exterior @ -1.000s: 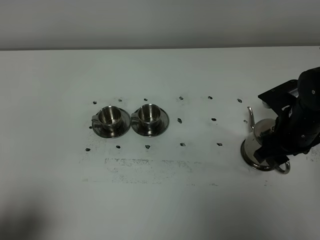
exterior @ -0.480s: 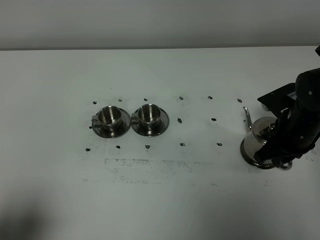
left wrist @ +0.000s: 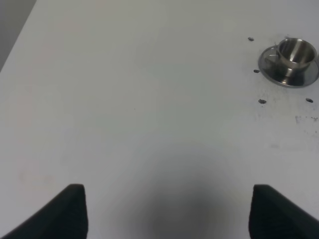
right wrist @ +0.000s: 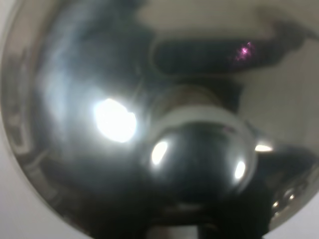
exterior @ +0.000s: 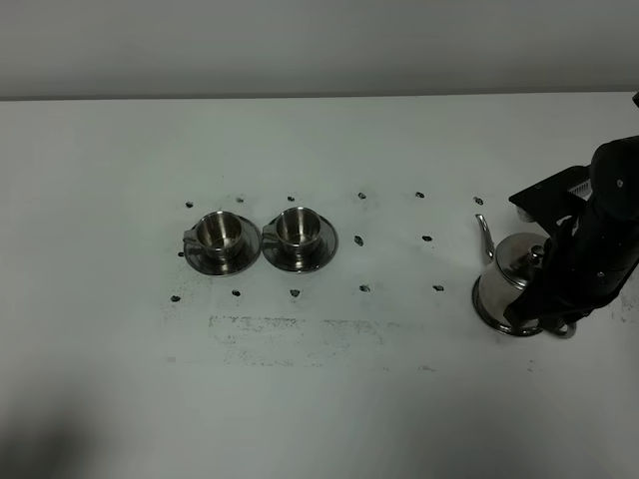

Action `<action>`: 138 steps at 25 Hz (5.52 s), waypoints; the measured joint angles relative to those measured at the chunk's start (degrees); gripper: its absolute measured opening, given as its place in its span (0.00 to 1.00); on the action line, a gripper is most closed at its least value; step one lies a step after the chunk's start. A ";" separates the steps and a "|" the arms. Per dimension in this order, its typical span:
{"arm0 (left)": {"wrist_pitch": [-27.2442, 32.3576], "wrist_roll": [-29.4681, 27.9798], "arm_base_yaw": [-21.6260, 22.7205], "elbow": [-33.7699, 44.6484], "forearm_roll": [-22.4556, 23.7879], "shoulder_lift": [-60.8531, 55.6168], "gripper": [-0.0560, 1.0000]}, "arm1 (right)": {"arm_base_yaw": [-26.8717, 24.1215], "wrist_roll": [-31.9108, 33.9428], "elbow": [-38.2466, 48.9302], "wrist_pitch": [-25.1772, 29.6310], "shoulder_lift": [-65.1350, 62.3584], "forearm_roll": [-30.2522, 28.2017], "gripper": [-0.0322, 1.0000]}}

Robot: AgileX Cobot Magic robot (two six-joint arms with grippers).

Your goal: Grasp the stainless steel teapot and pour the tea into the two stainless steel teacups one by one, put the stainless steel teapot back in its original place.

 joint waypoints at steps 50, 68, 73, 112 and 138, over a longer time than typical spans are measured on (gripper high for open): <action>0.00 0.05 0.00 0.00 0.00 0.00 0.67 | 11.06 -51.51 -60.95 14.00 24.10 0.14 0.22; 0.00 -0.01 0.00 0.00 0.00 0.00 0.67 | 17.36 -64.94 -66.41 7.56 30.22 -6.35 0.22; 0.00 -0.01 0.00 0.00 0.00 0.00 0.67 | 18.65 -65.79 -66.41 3.46 30.75 -8.53 0.22; 0.00 -0.01 0.00 0.00 0.00 0.00 0.67 | 24.37 -73.00 -66.88 -7.11 36.15 -21.18 0.22; 0.00 0.04 0.00 0.00 0.00 0.00 0.67 | 25.89 -71.76 -66.88 -7.14 37.09 -27.40 0.22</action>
